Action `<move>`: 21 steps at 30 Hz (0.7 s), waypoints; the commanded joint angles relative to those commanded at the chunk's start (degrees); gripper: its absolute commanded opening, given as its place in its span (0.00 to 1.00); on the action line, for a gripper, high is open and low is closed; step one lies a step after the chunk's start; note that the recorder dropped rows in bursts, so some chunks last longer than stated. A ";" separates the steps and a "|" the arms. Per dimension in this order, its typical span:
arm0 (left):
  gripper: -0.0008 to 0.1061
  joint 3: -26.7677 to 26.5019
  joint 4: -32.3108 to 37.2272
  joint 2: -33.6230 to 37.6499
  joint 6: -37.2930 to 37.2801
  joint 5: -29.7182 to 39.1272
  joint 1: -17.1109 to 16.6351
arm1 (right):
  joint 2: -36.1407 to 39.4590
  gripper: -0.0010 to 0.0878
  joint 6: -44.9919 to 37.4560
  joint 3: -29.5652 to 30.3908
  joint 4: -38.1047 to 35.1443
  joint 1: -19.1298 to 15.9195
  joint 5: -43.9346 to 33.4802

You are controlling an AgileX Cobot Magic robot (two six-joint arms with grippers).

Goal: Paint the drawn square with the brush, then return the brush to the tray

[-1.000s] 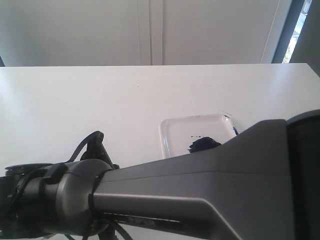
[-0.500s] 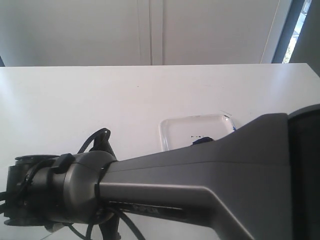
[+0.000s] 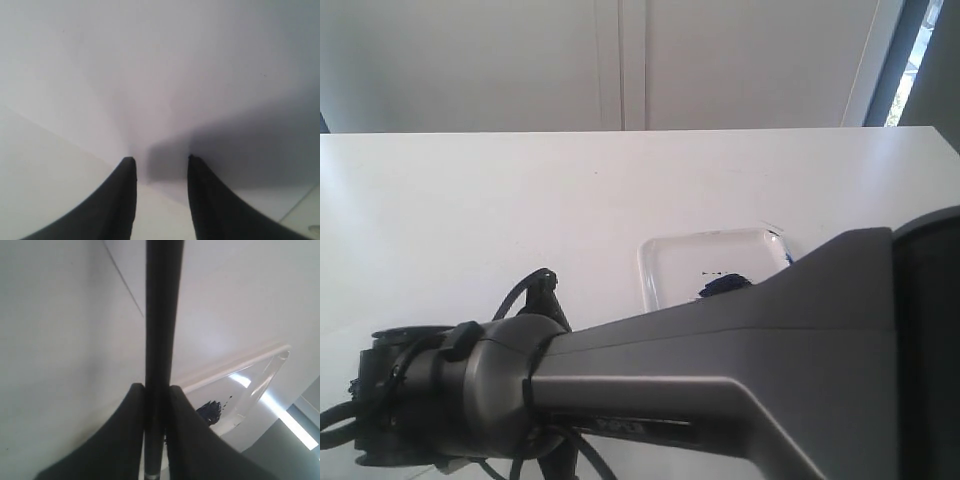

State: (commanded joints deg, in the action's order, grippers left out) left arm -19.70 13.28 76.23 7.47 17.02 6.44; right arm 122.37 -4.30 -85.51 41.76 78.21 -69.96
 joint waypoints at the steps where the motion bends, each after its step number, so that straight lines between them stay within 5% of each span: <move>1: 0.39 0.00 0.00 0.00 0.00 0.00 0.00 | -0.36 0.01 0.00 0.04 0.38 0.00 0.00; 21: 0.39 0.00 -0.25 0.00 0.00 0.12 0.00 | -1.08 0.01 -0.07 0.13 1.91 -1.14 0.00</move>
State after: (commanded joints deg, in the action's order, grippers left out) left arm -19.70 13.03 76.23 7.47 17.14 6.44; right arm 121.29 -4.36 -85.38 43.68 77.07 -69.96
